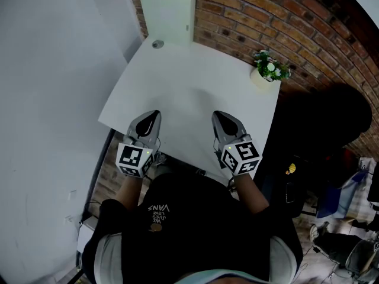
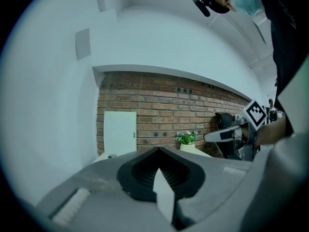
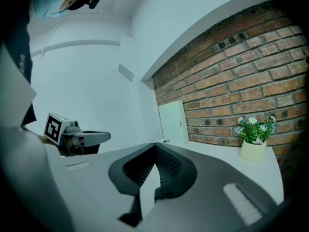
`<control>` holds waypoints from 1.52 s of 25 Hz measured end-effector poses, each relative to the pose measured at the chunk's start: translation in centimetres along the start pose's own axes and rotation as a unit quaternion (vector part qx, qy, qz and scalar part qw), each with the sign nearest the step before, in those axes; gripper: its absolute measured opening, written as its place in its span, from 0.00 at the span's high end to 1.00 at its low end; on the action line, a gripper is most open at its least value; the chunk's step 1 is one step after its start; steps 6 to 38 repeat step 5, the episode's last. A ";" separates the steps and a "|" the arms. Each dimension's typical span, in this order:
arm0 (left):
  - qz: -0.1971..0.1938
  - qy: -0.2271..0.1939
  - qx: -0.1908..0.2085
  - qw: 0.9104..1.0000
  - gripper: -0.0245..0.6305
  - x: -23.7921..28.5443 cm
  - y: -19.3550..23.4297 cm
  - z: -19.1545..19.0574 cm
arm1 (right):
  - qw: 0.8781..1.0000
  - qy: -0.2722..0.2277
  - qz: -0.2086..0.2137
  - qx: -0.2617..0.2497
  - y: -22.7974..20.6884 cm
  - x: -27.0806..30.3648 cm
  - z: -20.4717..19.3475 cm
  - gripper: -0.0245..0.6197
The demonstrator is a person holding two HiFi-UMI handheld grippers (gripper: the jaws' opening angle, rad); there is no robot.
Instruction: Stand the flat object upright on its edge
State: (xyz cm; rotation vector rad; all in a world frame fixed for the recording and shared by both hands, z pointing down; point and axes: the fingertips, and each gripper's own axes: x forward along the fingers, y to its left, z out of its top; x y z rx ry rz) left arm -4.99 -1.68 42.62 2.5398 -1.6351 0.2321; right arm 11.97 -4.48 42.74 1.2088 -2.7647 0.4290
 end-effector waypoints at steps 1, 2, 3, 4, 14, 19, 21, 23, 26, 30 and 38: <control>-0.001 -0.001 0.000 1.000 0.96 0.0 0.1 0.0 | 1.000 0.000 -0.001 0.000 0.0 0.1 0.0 0.97; -0.002 -0.001 0.001 1.000 0.96 0.1 0.1 0.1 | 1.000 -0.001 -0.002 0.000 0.0 0.1 0.0 0.97; -0.002 -0.002 0.001 1.000 0.96 0.1 0.2 0.2 | 1.000 -0.001 -0.003 0.000 0.0 0.2 0.1 0.97; -0.002 -0.002 0.001 1.000 0.96 0.1 0.3 0.3 | 1.000 -0.002 -0.004 0.001 0.0 0.3 0.1 0.97; -0.002 -0.002 0.001 1.000 0.96 0.2 0.4 0.4 | 1.000 -0.002 -0.005 0.001 0.0 0.4 0.2 0.97; -0.002 -0.002 0.001 1.000 0.96 0.2 0.4 0.4 | 1.000 -0.002 -0.005 0.001 0.0 0.4 0.2 0.97; -0.002 -0.002 0.001 1.000 0.96 0.2 0.4 0.4 | 1.000 -0.002 -0.005 0.001 0.0 0.4 0.2 0.97; -0.002 -0.002 0.001 1.000 0.96 0.2 0.4 0.4 | 1.000 -0.002 -0.005 0.001 0.0 0.4 0.2 0.97; -0.002 -0.002 0.001 1.000 0.96 0.2 0.4 0.4 | 1.000 -0.002 -0.005 0.001 0.0 0.4 0.2 0.97; -0.002 -0.002 0.001 1.000 0.96 0.2 0.4 0.4 | 1.000 -0.002 -0.005 0.001 0.0 0.4 0.2 0.97; -0.002 -0.002 0.001 1.000 0.96 0.2 0.4 0.4 | 1.000 -0.002 -0.005 0.001 0.0 0.4 0.2 0.97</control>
